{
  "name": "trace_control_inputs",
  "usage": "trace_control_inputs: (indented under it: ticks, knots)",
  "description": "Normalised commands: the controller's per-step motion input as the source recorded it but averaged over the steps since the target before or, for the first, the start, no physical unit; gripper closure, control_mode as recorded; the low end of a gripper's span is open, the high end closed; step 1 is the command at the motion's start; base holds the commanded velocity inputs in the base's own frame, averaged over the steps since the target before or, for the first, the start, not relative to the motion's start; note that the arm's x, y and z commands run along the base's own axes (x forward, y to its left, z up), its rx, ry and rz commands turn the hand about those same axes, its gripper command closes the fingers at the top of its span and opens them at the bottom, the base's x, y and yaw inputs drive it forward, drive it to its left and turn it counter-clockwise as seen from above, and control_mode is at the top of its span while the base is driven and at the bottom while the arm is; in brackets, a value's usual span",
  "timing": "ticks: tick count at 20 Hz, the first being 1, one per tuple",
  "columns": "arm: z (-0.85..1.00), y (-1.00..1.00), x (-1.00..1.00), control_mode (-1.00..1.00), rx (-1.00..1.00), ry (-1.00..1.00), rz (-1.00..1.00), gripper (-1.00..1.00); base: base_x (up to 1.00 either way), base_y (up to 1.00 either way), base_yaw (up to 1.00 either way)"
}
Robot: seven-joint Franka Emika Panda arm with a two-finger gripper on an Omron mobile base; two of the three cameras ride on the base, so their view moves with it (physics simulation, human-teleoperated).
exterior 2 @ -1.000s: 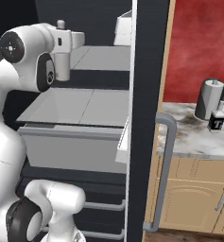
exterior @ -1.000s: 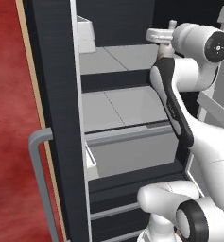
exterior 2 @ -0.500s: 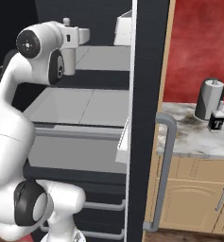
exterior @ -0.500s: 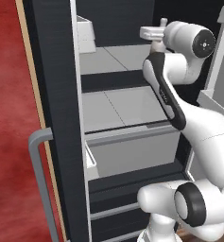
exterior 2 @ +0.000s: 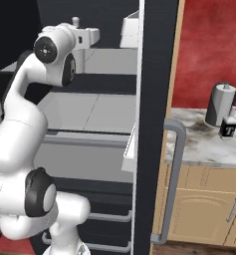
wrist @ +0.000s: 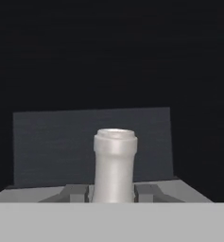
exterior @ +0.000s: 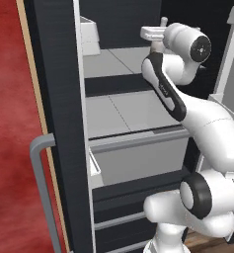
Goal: Place the liquors on the top shelf of the fridge to keep them out of children's reach, and place the lime on lower shelves for easy access.
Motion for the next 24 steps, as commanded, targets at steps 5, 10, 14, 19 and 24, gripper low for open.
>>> trace_control_inputs:
  ticks: [5,10,14,19,24]
  knots:
    - [0.0,0.0,0.51,-1.0,-0.01,0.02,0.0,1.0,0.0,0.0,0.0]
    - [0.0,0.0,0.54,-1.0,-0.03,0.06,0.0,1.0,0.0,0.0,0.0]
    - [0.0,0.02,0.55,-1.0,-0.04,0.04,0.0,1.0,0.0,0.0,0.0]
    - [-0.01,0.05,0.49,-1.0,-0.04,0.0,0.0,1.0,0.0,0.0,0.0]
    - [-0.19,0.02,0.3,-1.0,-0.02,-0.06,0.01,1.0,0.0,0.0,0.0]
